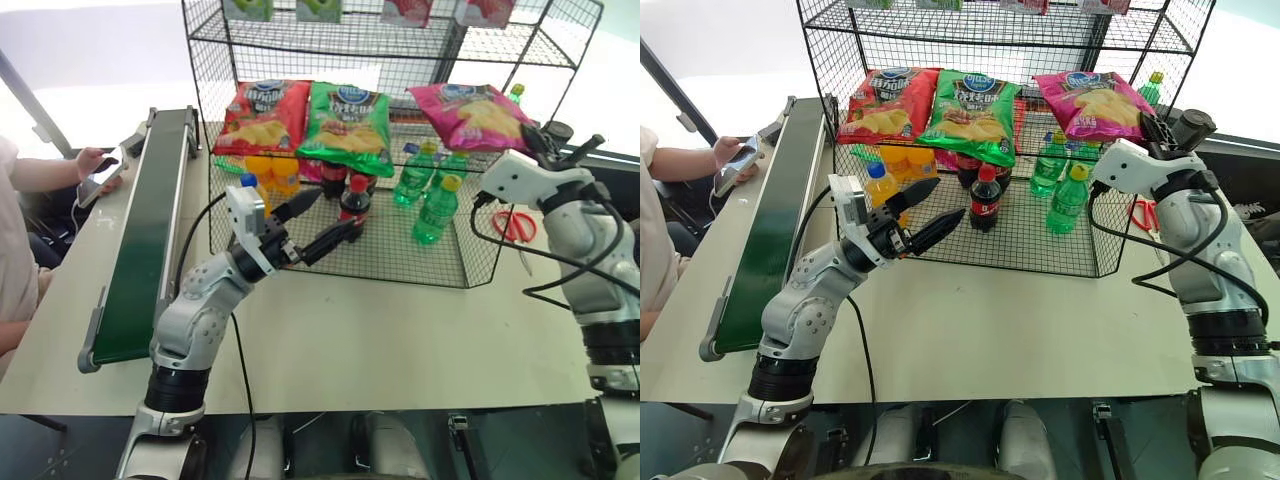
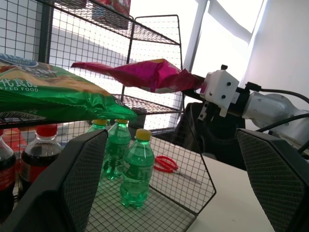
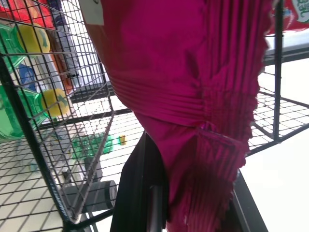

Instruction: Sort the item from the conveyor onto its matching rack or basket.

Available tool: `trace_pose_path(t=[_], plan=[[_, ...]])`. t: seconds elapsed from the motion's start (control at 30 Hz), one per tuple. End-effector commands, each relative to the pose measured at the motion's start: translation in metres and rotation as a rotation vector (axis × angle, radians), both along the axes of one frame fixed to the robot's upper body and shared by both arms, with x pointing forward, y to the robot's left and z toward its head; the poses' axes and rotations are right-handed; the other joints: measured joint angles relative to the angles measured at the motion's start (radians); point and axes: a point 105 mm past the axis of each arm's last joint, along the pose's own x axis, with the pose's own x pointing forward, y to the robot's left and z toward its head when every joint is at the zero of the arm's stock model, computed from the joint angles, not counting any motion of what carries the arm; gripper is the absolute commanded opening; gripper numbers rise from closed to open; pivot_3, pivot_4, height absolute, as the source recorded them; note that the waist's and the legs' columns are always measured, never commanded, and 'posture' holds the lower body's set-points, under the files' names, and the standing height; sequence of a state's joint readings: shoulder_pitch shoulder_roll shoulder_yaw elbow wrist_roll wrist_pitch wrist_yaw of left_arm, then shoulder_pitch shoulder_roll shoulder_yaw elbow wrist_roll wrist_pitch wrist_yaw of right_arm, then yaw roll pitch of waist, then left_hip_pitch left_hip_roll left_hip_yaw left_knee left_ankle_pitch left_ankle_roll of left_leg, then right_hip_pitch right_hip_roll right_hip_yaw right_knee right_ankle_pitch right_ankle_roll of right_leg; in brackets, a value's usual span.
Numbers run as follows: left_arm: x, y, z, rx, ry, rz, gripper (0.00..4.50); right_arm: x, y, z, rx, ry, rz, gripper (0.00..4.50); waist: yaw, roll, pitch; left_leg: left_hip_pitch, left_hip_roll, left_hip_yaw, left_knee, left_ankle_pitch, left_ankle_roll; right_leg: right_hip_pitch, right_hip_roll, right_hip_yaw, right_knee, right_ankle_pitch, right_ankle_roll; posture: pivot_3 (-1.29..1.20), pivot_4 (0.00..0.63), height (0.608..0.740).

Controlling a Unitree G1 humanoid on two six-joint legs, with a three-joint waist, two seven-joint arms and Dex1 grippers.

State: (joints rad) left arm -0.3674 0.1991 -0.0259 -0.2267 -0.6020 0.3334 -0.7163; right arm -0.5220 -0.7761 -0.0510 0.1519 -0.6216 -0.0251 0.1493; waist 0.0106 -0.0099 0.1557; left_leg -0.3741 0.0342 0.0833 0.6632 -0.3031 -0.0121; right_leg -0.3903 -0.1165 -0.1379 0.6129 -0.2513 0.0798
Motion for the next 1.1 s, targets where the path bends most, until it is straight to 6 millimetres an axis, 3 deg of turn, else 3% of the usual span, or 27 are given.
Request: trace_pose_path(t=[0.03, 0.13, 0.43, 0.8, 1.1], plan=[[-0.006, -0.003, 0.012, -0.001, -0.065, -0.012, 4.5, 0.001, 0.002, 0.019, 0.031, -0.072, 0.004, 0.07, 0.0, 0.0, 0.0, 0.0, 0.0, 0.0, 0.0, 0.0, 0.0, 0.0, 0.0, 0.0, 0.0, 0.0, 0.0, 0.0, 0.15, 0.74], [-0.006, -0.002, 0.009, 0.008, -0.063, -0.006, 4.5, 0.005, 0.002, 0.02, 0.061, -0.071, 0.008, 0.07, -0.001, 0.0, 0.0, 0.0, 0.0, 0.0, 0.0, 0.0, 0.0, 0.0, 0.0, 0.0, 0.0, 0.0, 0.0, 0.0, 0.15, 0.74], [-0.005, -0.003, 0.006, 0.023, -0.062, 0.009, 4.5, 0.005, 0.006, 0.021, 0.226, 0.022, 0.115, 4.46, 0.0, 0.0, 0.0, 0.0, 0.0, 0.0, 0.0, 0.0, 0.0, 0.0, 0.0, 0.0, 0.0, 0.0, 0.0, 0.0, 0.15, 0.74], [-0.003, -0.006, 0.001, 0.049, -0.063, 0.014, 4.5, 0.001, 0.017, 0.03, 0.474, 0.086, 0.301, 4.46, -0.002, 0.0, 0.0, 0.0, 0.0, 0.0, 0.0, 0.0, 0.0, 0.0, 0.0, 0.0, 0.0, 0.0, 0.0, 0.0, 0.15, 0.74], [-0.004, -0.007, -0.004, 0.08, -0.066, 0.018, 4.5, -0.003, 0.034, 0.018, 0.663, 0.147, 0.44, 4.46, 0.001, 0.0, 0.0, 0.0, 0.002, 0.0, 0.0, -0.001, 0.001, 0.0, 0.0, -0.001, 0.0, 0.0, 0.0, 0.0, 0.15, 0.74]])
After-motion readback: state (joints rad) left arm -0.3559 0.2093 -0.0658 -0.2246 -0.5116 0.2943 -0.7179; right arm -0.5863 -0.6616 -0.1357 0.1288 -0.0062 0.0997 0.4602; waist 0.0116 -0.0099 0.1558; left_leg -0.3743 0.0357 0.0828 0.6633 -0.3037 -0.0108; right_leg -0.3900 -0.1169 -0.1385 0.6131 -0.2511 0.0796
